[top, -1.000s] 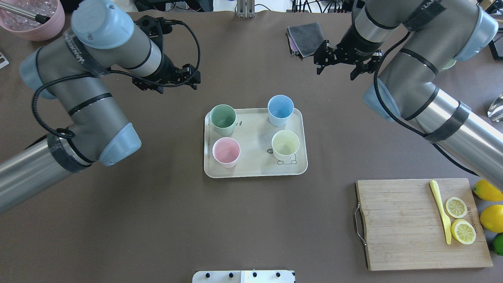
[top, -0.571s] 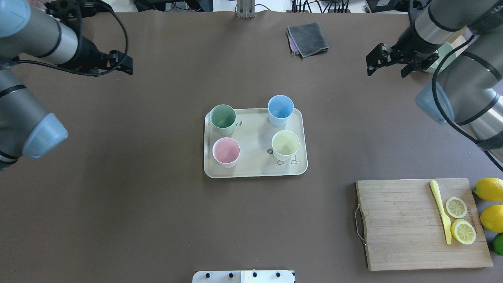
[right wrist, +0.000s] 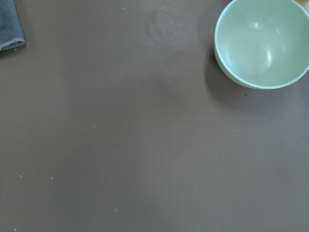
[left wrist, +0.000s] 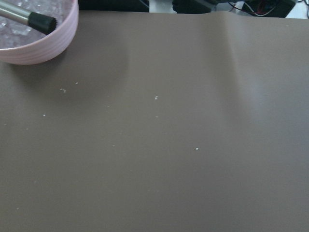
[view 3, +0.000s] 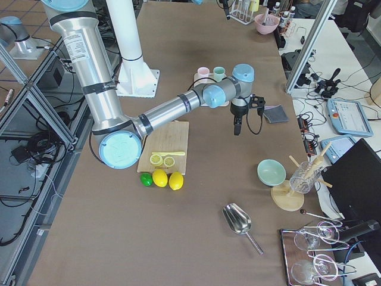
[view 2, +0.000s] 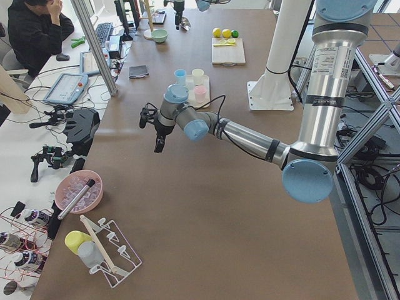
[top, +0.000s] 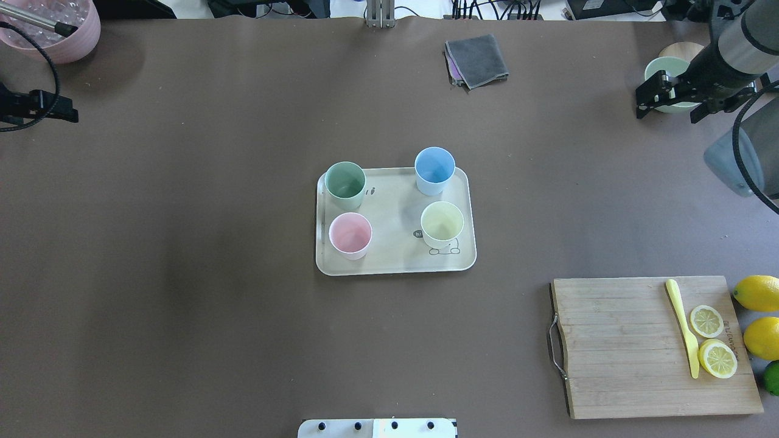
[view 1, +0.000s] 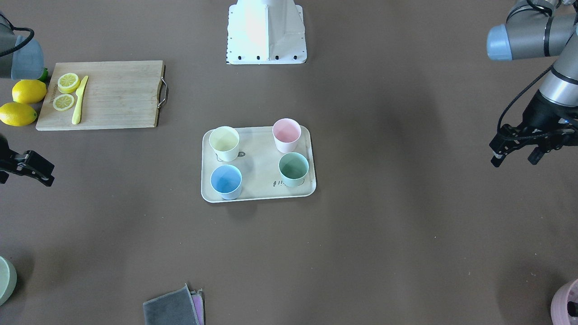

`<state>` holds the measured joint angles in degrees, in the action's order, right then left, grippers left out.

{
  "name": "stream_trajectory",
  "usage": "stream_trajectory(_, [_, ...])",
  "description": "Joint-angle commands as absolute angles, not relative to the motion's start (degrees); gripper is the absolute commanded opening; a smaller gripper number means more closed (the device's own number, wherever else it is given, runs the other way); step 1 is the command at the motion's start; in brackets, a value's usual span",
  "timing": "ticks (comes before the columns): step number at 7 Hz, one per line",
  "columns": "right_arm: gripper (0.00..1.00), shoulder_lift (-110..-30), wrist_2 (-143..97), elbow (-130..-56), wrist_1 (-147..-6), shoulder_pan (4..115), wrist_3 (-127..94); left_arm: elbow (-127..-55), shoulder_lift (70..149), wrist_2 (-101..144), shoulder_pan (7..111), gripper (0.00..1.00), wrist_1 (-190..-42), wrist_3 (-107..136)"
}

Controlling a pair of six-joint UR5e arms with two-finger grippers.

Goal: Place all cups on tray

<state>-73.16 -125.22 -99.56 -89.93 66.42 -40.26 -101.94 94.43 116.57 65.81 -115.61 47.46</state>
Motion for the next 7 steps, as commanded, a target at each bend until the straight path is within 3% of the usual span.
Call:
stream_trajectory(1, [1.0, -76.4, -125.9, -98.7, -90.7, 72.6, -27.2, -98.5, 89.2, 122.2, 74.7, 0.98, -114.8, 29.2])
stream_trajectory(4, [1.0, -85.8, -131.2, -99.1, -90.5, 80.4, -19.4, -96.7, 87.5, 125.3, 88.9, 0.98, -102.2, 9.4])
stream_trajectory(7, [1.0, -94.1, -132.2, -98.8, -90.0, 86.1, -8.6, -97.5, 83.4, 133.9, 89.5, 0.98, -103.1, 10.2])
